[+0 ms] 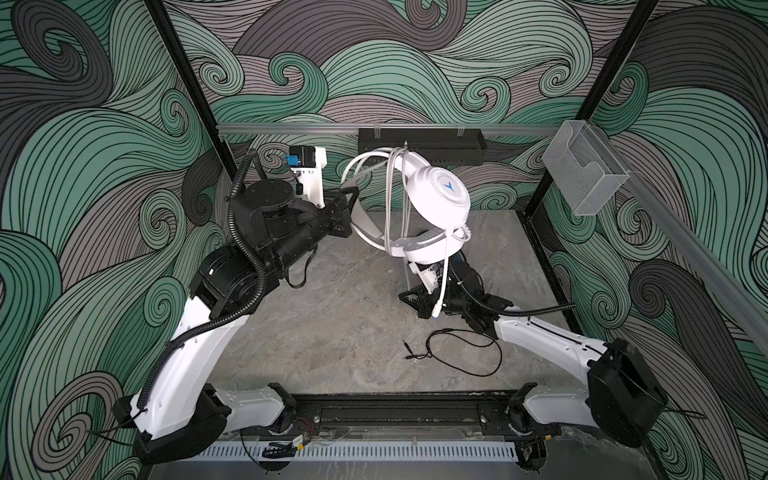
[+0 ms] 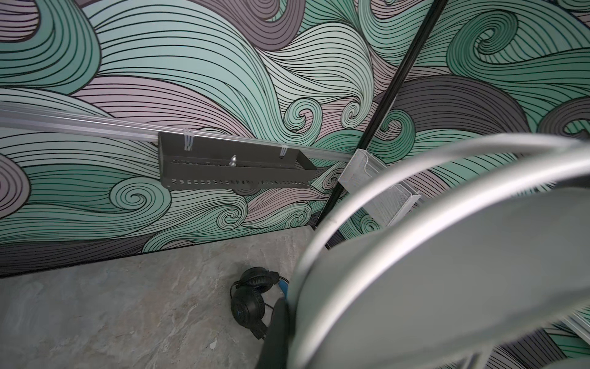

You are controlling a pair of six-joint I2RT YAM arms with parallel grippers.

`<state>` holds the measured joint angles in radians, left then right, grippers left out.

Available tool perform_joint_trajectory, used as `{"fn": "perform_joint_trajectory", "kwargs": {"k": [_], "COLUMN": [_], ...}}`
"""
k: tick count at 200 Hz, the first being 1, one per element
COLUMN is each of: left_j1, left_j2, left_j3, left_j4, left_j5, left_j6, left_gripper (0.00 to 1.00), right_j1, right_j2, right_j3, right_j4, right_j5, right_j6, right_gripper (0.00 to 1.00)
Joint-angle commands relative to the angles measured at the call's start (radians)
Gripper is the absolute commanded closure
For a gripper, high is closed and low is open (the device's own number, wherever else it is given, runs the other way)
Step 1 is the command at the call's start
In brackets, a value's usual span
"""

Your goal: Wrap the headphones

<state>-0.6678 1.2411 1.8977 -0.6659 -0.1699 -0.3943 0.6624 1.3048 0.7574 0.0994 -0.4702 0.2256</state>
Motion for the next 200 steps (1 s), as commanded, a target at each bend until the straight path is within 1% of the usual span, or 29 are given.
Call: {"fn": "perform_joint_trajectory", "kwargs": {"k": [1, 27, 49, 88, 104, 110, 118, 122, 130, 153, 165, 183, 200], "left_j1": [0.020, 0.032, 0.054, 0.104, 0.109, 0.111, 0.111, 0.111, 0.111, 0.111, 0.111, 0.105, 0.100], "left_j2": [-0.028, 0.001, 0.041, 0.121, 0.150, 0.165, 0.175, 0.207, 0.228, 0.261, 0.268, 0.270, 0.256], "left_j3": [0.005, 0.011, 0.024, 0.010, -0.030, -0.041, -0.058, -0.067, -0.094, -0.194, -0.248, -0.326, -0.398], "left_j4": [0.109, 0.117, 0.111, 0.124, 0.173, 0.183, 0.202, 0.207, 0.228, 0.312, 0.348, 0.395, 0.422], "left_j5": [-0.153, -0.263, -0.339, -0.443, -0.486, -0.503, -0.532, -0.547, -0.577, -0.634, -0.650, -0.652, -0.621], "left_j6": [-0.131, -0.197, -0.234, -0.226, -0.158, -0.131, -0.082, -0.061, -0.008, 0.129, 0.185, 0.275, 0.354], "left_gripper": [1.00, 1.00, 1.00, 1.00, 1.00, 1.00, 1.00, 1.00, 1.00, 1.00, 1.00, 1.00, 1.00], "right_j1": [0.034, 0.100, 0.167, 0.284, 0.337, 0.357, 0.383, 0.393, 0.416, 0.476, 0.501, 0.511, 0.511], "right_j2": [-0.073, -0.137, -0.181, -0.218, -0.223, -0.227, -0.233, -0.235, -0.241, -0.246, -0.238, -0.215, -0.194], "right_j3": [0.017, 0.023, 0.034, 0.092, 0.123, 0.137, 0.158, 0.170, 0.195, 0.285, 0.340, 0.442, 0.533], "right_j4": [-0.123, -0.237, -0.302, -0.418, -0.454, -0.492, -0.516, -0.527, -0.551, -0.628, -0.670, -0.747, -0.794], "right_j5": [0.112, 0.227, 0.298, 0.409, 0.455, 0.473, 0.495, 0.503, 0.527, 0.608, 0.659, 0.728, 0.812], "right_j6": [-0.081, -0.150, -0.198, -0.282, -0.316, -0.328, -0.341, -0.349, -0.362, -0.411, -0.434, -0.469, -0.515], "right_gripper": [1.00, 1.00, 1.00, 1.00, 1.00, 1.00, 1.00, 1.00, 1.00, 1.00, 1.00, 1.00, 1.00]}}
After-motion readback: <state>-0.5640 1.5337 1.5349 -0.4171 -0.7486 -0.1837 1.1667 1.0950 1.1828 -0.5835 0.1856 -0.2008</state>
